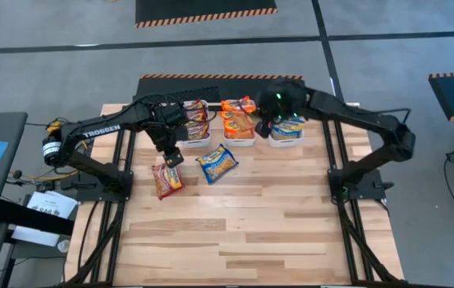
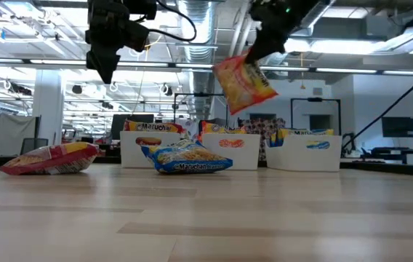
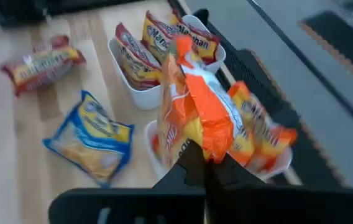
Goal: Sort Maruchan noodles
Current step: Put the orange noodle pack into the middle white bin
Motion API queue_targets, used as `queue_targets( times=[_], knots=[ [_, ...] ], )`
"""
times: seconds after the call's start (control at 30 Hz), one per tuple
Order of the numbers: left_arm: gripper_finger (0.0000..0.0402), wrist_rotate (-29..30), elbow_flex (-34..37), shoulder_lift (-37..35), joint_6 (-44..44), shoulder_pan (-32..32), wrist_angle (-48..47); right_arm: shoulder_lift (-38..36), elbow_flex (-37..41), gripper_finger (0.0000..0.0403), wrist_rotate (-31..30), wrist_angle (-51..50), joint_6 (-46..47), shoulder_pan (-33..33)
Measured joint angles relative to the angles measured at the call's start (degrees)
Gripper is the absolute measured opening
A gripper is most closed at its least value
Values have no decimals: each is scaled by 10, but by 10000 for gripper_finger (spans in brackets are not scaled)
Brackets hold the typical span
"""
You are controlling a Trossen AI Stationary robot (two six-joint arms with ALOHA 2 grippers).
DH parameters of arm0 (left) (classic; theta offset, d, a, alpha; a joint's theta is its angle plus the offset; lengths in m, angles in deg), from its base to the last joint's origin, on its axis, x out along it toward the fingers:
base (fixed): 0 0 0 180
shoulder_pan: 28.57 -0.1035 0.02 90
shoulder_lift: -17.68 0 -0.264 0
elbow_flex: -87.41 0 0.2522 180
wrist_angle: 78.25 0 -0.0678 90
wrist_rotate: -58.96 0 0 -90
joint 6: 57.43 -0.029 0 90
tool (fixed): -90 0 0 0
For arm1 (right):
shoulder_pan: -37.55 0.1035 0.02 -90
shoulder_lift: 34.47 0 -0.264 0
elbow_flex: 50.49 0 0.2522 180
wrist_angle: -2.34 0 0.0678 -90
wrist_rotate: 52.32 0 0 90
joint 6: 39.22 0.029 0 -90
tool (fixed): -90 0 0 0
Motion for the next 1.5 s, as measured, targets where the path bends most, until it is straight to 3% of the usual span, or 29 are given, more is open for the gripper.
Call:
queue_targets(
  times=[0.17, 0.5, 0.73, 1.07, 1.5],
  knots=[
    [91, 22, 0, 0, 17, 0, 0, 79, -73, 3, 26, -55, -147, -31],
    [91, 24, 0, 0, 0, 0, 0, 239, -265, 3, 22, -229, -242, -11],
    [91, 24, 0, 0, -3, 0, 0, 340, -370, 3, -82, -347, -280, 4],
    [91, 24, 0, 0, 1, 0, 0, 454, -479, 4, -101, -419, -298, 17],
    [91, 24, 0, 0, 2, 0, 2, 503, -488, 37, -129, -428, -211, 23]
  ],
)
